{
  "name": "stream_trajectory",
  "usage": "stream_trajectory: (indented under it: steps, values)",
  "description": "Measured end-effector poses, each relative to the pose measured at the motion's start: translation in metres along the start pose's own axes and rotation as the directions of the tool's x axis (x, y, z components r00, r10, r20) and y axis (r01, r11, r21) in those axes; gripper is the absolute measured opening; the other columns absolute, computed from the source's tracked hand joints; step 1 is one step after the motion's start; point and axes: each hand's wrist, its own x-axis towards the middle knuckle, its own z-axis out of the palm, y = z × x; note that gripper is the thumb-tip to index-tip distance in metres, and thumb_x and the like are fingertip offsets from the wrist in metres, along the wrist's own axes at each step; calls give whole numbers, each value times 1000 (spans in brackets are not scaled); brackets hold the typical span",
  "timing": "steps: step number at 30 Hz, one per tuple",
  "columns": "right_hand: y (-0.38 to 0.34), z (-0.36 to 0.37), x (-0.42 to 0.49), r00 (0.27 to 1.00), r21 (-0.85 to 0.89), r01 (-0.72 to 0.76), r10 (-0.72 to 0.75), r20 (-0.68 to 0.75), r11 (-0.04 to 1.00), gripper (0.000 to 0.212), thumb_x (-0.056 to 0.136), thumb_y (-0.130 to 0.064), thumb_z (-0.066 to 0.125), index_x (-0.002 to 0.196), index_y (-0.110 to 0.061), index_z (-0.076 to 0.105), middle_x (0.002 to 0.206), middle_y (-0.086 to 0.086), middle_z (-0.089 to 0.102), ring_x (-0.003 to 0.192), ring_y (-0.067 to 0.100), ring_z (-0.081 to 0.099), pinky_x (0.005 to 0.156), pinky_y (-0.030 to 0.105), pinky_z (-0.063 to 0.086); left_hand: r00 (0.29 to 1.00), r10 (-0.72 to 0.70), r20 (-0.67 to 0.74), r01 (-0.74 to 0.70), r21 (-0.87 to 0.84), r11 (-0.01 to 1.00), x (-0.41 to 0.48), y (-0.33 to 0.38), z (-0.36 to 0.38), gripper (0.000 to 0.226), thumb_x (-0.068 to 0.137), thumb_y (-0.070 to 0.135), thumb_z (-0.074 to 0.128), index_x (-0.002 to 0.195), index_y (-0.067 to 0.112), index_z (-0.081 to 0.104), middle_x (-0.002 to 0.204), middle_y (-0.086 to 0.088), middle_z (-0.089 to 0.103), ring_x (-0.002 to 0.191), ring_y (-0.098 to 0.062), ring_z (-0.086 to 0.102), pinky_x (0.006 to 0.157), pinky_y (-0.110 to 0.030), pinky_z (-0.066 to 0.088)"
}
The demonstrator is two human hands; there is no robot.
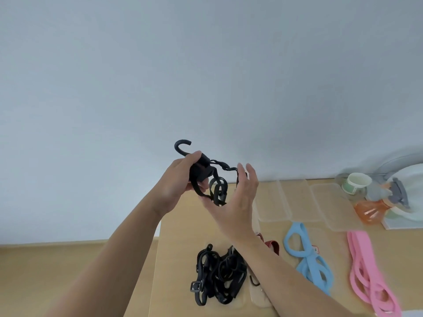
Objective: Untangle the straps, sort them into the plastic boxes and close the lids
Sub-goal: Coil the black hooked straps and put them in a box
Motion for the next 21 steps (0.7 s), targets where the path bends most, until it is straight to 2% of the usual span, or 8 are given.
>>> stream_trajectory:
  steps: [4,6,8,11,14,16,18,21]
  values:
    - [-11,-15,2,969,80,-155,136,207,985,84,78,-38,75,148,-38,29,141,-17,47,131,2,40,109,29,33,996,63,-67,-66,-43,997,-12,19,14,42,108,33,38,87,7,63,76,-13,67,75,-29,63,83,-45,55]
    - [-14,-24,6,916,191,-271,192,352,944,40,84,-26,71,119,-36,52,108,-16,63,99,1,63,86,23,47,990,93,-107,-93,9,996,-13,23,21,45,109,36,36,90,7,66,82,-12,71,79,-27,67,90,-44,56]
    - [-17,-34,8,885,270,-306,168,434,913,11,90,-18,67,88,-21,57,77,-11,58,61,-1,61,62,17,45,978,103,-181,-87,95,992,-12,21,27,50,109,42,35,97,7,69,94,-13,75,86,-26,71,95,-43,54]
    - [-16,-47,6,844,327,-378,177,507,866,25,94,-14,62,71,-17,50,59,-10,45,52,5,44,56,20,42,931,88,-354,-71,59,996,-12,11,35,50,109,43,34,100,9,70,97,-11,76,86,-24,70,96,-43,54]
    - [-15,-62,6,787,347,-462,196,585,816,26,94,-14,63,71,-14,51,57,-6,40,54,12,40,57,29,48,890,3,-457,-80,-150,985,-15,4,39,47,110,40,35,97,9,67,94,-11,75,80,-25,69,92,-44,54]
    - [-12,-75,7,712,340,-520,178,679,784,18,91,-17,69,75,-14,61,60,-7,46,56,13,43,60,34,55,874,-84,-479,-72,-299,952,-19,0,41,47,109,44,36,96,8,63,94,-12,74,78,-25,70,90,-45,54]
    - [-9,-90,7,613,291,-555,147,776,780,15,85,-25,78,86,-13,68,72,-4,53,57,10,46,52,26,46,850,-128,-511,-88,-378,922,-23,-6,44,45,107,47,40,93,9,58,89,-11,72,74,-25,69,90,-46,57]
    - [3,-105,6,473,147,-506,130,871,850,41,74,-32,88,104,-13,67,85,2,49,63,12,45,48,22,35,809,-131,-573,-140,-404,904,-31,-15,54,43,105,48,47,88,9,55,83,-12,68,69,-29,66,89,-47,60]
